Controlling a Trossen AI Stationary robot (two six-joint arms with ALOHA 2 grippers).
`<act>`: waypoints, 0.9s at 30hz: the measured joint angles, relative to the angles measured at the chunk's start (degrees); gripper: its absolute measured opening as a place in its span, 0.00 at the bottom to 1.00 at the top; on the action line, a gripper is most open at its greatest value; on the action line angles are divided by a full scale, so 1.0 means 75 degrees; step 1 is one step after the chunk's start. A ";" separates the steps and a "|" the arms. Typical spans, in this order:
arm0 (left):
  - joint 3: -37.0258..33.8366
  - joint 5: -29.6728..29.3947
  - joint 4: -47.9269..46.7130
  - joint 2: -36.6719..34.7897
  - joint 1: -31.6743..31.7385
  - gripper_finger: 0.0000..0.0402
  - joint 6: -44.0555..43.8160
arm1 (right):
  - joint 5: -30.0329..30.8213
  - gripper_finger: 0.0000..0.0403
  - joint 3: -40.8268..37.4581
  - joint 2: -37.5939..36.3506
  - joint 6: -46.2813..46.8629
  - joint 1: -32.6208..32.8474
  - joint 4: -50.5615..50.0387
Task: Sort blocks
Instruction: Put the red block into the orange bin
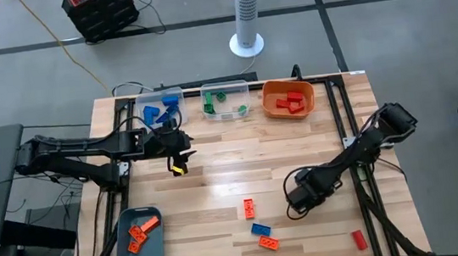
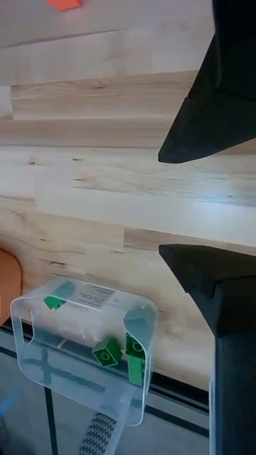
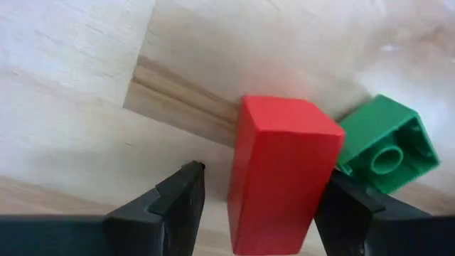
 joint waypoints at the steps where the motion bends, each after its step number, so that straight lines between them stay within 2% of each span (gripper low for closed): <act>1: 0.0000 0.0000 -0.0003 0.0000 0.0000 0.48 -0.0003 | 0.0020 0.61 0.0000 0.0000 -0.0059 -0.0018 0.0001; 5: 0.0000 0.0000 0.0004 0.0000 0.0000 0.48 0.0017 | 0.0093 0.54 0.0000 0.0003 -0.0143 -0.0023 -0.0013; 13: 0.0000 -0.0003 -0.0013 0.0000 0.0000 0.48 0.0035 | 0.0431 0.28 0.0118 0.0003 -0.0650 -0.0026 -0.0012; 18: 0.0000 -0.0003 0.0027 0.0000 0.0000 0.48 0.0095 | 0.1885 0.28 0.0414 -0.0307 -0.1070 -0.0098 -0.0271; 21: 0.0000 -0.0003 0.0103 0.0000 -0.0003 0.48 0.0111 | 0.2402 0.32 0.0437 -0.0639 -0.1474 -0.0368 -0.0183; 27: -0.0557 -0.0006 0.1019 -0.0006 -0.0276 0.48 0.0099 | 0.2957 0.32 0.0437 -0.0816 -0.3286 -0.1731 -0.0098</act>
